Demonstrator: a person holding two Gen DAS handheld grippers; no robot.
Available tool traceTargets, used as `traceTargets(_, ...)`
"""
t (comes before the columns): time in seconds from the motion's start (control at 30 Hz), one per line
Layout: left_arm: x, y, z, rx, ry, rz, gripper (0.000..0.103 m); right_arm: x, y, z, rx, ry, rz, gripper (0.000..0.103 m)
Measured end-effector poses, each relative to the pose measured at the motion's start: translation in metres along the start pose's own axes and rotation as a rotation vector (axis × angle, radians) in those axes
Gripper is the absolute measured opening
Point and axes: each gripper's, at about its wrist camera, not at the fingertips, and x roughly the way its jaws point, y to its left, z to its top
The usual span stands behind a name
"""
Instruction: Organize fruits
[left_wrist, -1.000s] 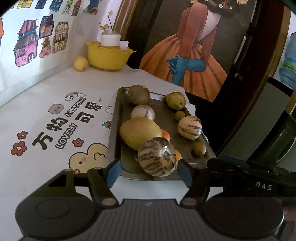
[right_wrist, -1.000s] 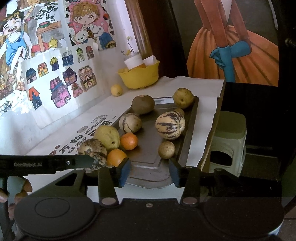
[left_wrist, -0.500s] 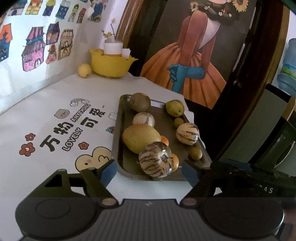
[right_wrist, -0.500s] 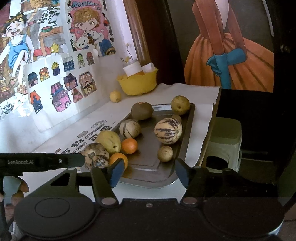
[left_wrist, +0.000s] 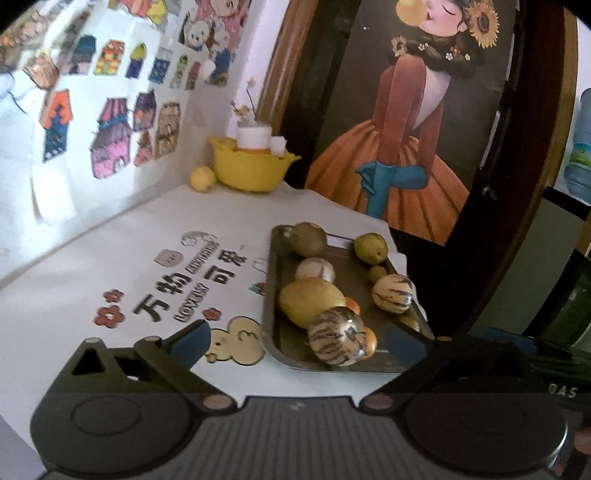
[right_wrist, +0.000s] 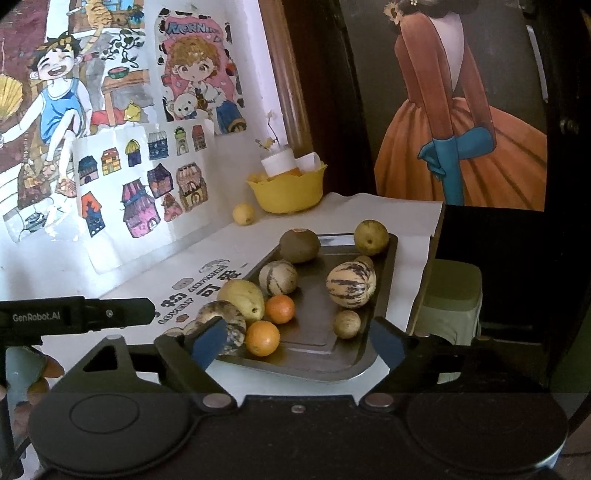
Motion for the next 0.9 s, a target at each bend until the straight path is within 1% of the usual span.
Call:
traceTargets(0.13,-0.012,0.003,-0.002,0.017,-0.026,0.029,0.103,-0.011,0.008,-0.001,-0.004,-0.017,-0.001,0.096)
traceTargets(0.23,-0.022,0.006,-0.005,0.025,-0.046,0.048,0.103,-0.022,0.016,-0.002,-0.013,-0.031,-0.011,0.101)
traceTargets(0.3,-0.03,0.007,-0.008,0.03,-0.062,0.062,0.103,-0.03,0.021,-0.004,-0.016,-0.045,-0.018,0.102)
traceTargets(0.47,-0.052,0.012,-0.018,0.042,-0.098,0.093,0.103,-0.051,0.035,-0.015,-0.034,-0.068,-0.055,0.102)
traceTargets(0.63,-0.071,0.014,-0.032,0.084,-0.124,0.135,0.103,-0.068,0.051,-0.03,-0.047,-0.086,-0.109,0.102)
traceTargets(0.8,-0.088,0.017,-0.046,0.097,-0.141,0.152,0.103,-0.078,0.06,-0.043,-0.026,-0.086,-0.137,0.102)
traceTargets(0.9,-0.094,0.019,-0.053,0.103,-0.147,0.162,0.103,-0.086,0.065,-0.05,-0.032,-0.101,-0.158,0.102)
